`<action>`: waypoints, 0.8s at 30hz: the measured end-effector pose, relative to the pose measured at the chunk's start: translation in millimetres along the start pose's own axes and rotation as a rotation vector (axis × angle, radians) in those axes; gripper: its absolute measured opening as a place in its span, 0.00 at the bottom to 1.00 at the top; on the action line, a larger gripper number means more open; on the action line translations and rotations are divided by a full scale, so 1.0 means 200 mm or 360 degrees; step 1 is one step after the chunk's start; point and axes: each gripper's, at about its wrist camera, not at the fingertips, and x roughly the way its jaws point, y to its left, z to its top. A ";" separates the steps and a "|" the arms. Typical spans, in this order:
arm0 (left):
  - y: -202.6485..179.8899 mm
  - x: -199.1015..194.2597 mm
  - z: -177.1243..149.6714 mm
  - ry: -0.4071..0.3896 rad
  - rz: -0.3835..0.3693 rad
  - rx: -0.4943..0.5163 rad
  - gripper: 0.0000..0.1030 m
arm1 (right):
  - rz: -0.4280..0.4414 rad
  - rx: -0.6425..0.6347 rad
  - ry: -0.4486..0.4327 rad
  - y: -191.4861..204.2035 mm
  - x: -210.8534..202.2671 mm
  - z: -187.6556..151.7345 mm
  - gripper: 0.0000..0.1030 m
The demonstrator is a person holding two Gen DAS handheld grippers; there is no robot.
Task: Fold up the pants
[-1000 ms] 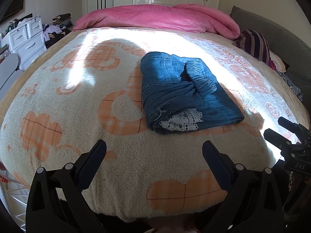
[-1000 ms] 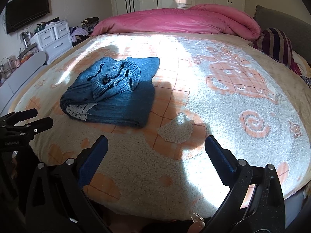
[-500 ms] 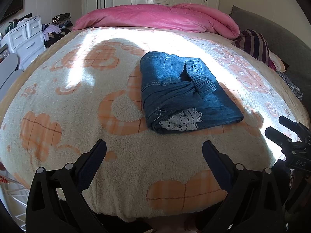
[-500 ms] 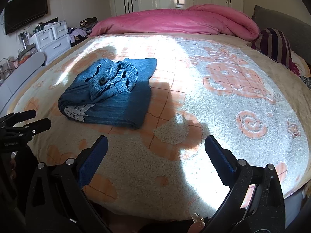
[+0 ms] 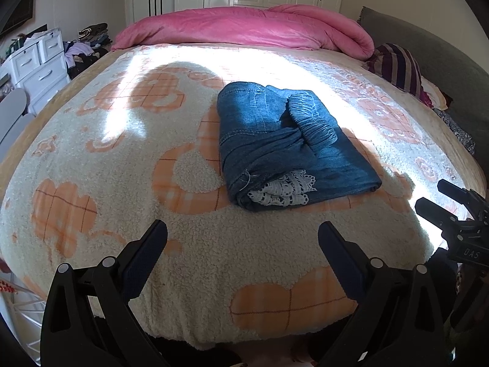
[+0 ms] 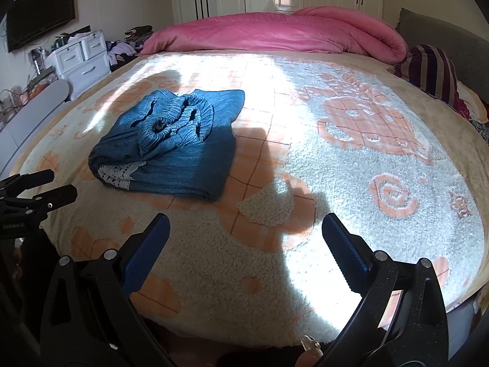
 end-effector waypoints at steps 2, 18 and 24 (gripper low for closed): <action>0.00 0.00 0.00 0.0002 0.0000 -0.0001 0.96 | -0.0001 0.0006 -0.0003 0.00 0.00 0.00 0.91; 0.03 0.03 0.00 0.0063 0.0068 -0.0023 0.96 | -0.0034 0.0036 0.0039 -0.06 0.01 -0.02 0.91; 0.22 0.07 0.03 0.0038 0.0064 -0.0180 0.96 | -0.0131 0.0089 0.0098 -0.19 0.07 -0.03 0.91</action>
